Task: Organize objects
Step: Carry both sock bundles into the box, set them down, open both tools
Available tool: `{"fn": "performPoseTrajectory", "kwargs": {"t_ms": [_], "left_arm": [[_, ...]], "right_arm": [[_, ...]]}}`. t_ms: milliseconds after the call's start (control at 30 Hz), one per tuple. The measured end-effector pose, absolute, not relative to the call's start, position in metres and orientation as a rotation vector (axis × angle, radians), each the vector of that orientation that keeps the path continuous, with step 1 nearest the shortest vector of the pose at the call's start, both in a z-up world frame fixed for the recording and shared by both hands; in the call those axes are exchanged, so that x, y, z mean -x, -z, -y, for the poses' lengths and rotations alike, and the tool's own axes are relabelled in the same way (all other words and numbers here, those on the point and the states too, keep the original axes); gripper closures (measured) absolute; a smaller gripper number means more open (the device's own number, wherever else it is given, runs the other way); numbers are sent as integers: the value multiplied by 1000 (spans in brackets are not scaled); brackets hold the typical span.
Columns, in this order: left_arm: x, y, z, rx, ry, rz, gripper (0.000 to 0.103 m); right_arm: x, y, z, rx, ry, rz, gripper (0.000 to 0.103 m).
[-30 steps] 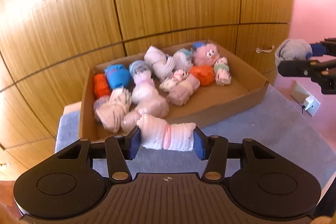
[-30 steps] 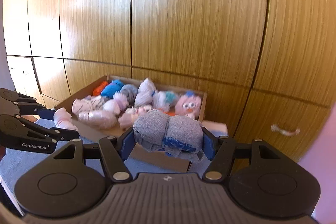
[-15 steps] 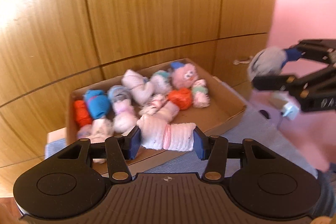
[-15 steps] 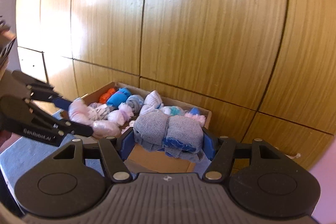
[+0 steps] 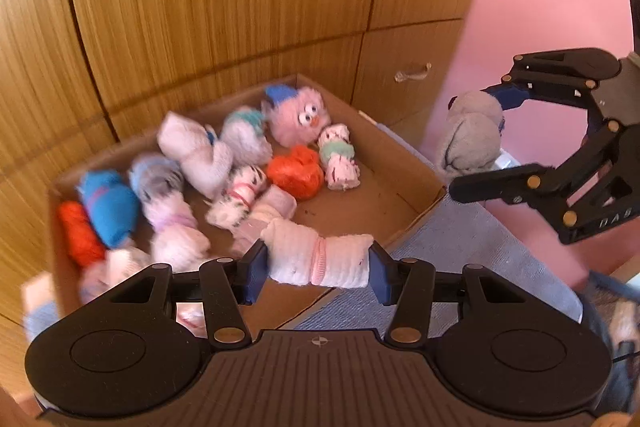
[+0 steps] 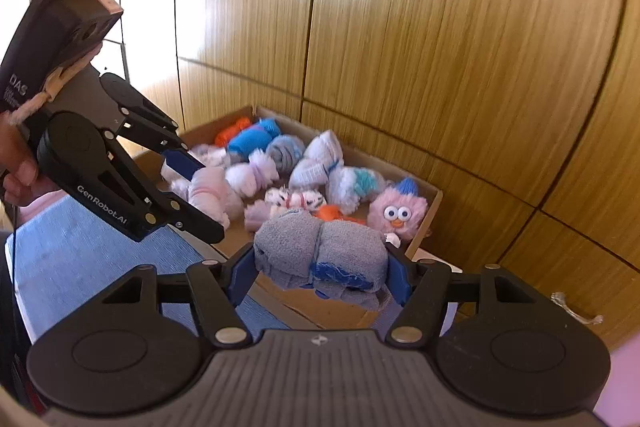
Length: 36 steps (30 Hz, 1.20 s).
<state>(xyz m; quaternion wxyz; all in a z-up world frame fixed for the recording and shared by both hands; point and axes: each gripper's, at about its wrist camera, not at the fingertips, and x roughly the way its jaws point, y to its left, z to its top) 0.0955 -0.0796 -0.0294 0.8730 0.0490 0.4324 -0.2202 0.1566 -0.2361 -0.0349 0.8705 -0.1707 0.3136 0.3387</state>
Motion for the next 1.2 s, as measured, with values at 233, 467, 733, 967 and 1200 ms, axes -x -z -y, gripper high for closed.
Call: {"fn": "performPoseTrajectory", "kwargs": {"t_ms": [233, 467, 733, 967, 1200], "left_arm": [[-141, 67, 68, 72, 539, -1051, 45], [-168, 81, 57, 93, 524, -1113, 45], [-165, 79, 73, -131, 506, -1060, 45], [-154, 80, 86, -268, 518, -1031, 45], [-152, 79, 83, -251, 493, -1035, 31]], "right_arm": [[-190, 59, 227, 355, -789, -748, 42], [-220, 81, 214, 386, -860, -847, 42], [-233, 97, 188, 527, -924, -915, 41], [-227, 97, 171, 670, -941, -924, 39], [-214, 95, 177, 689, -935, -929, 32]]}}
